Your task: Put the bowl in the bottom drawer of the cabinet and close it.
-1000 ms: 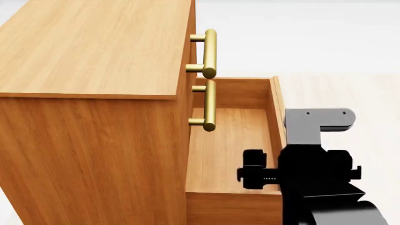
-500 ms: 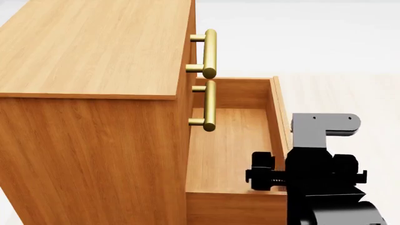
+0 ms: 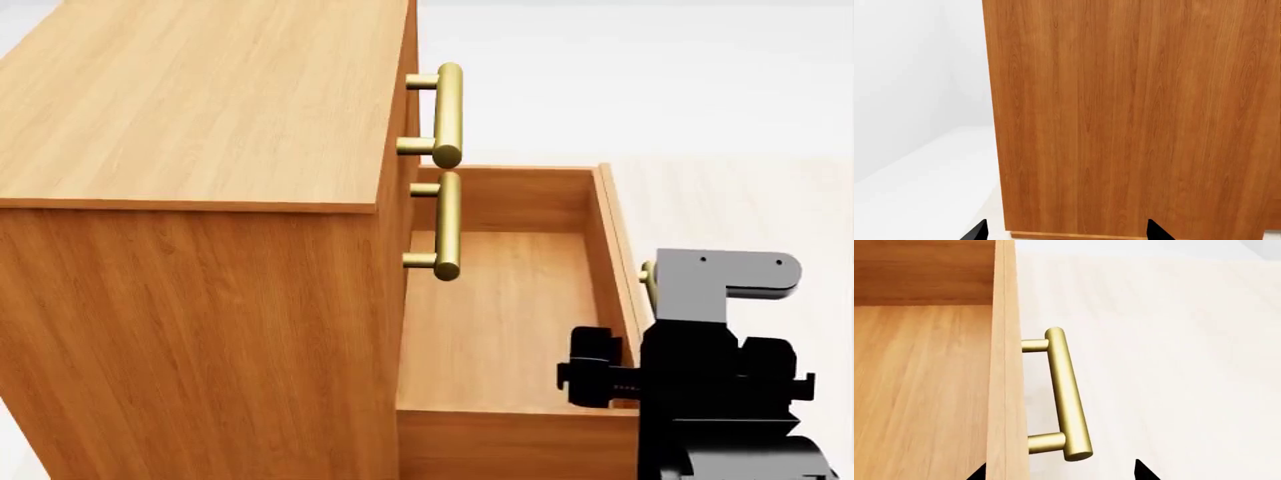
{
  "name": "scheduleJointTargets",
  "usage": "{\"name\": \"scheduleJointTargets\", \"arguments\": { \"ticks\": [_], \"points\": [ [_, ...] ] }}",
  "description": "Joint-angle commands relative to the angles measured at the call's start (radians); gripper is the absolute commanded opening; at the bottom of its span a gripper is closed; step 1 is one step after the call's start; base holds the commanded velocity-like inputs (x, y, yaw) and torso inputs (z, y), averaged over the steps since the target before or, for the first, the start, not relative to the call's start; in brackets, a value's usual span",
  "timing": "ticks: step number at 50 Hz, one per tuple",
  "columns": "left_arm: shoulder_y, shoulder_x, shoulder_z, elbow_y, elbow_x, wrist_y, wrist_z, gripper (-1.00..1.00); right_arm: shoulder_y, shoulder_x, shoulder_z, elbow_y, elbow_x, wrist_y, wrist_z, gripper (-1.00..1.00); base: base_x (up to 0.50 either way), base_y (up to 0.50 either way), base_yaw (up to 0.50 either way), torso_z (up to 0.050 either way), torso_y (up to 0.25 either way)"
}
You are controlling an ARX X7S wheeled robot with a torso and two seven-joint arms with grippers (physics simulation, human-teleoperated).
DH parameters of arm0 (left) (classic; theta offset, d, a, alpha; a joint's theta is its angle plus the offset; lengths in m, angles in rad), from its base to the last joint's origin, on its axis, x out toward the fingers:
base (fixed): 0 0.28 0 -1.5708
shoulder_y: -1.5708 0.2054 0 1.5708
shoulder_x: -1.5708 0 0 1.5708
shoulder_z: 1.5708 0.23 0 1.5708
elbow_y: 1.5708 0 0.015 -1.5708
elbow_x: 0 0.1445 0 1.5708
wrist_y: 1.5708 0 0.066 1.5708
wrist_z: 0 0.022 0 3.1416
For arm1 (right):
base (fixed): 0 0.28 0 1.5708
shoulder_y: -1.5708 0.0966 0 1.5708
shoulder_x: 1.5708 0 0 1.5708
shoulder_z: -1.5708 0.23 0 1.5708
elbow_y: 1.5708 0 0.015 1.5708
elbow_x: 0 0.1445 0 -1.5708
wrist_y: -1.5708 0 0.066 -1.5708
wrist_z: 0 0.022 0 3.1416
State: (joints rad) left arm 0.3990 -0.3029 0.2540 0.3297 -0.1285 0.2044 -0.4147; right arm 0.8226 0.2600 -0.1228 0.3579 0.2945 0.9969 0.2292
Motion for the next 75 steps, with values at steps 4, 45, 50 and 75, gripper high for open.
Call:
{"name": "scheduleJointTargets", "arguments": {
  "ticks": [4,45,50,75],
  "points": [
    [-0.002,-0.006,0.006,0.001,-0.002,-0.001,-0.008,1.0,-0.001,0.01,0.005,0.069,-0.042,-0.051,0.022,1.0,0.0,0.0,0.0,0.0,0.0],
    [-0.007,-0.02,0.02,0.002,-0.009,-0.005,-0.026,1.0,0.042,0.033,0.017,0.244,-0.063,-0.158,0.035,1.0,0.01,0.0,0.0,-0.003,0.0],
    [-0.006,-0.022,0.022,0.004,-0.009,-0.006,-0.028,1.0,0.012,0.039,0.026,0.149,-0.041,-0.148,0.021,1.0,0.01,0.0,0.0,-0.002,0.0],
    [-0.01,-0.026,0.03,-0.003,-0.012,-0.001,-0.035,1.0,-0.14,0.114,0.018,-0.257,-0.028,-0.335,-0.042,1.0,0.0,0.0,0.0,0.0,0.0]
  ]
}}
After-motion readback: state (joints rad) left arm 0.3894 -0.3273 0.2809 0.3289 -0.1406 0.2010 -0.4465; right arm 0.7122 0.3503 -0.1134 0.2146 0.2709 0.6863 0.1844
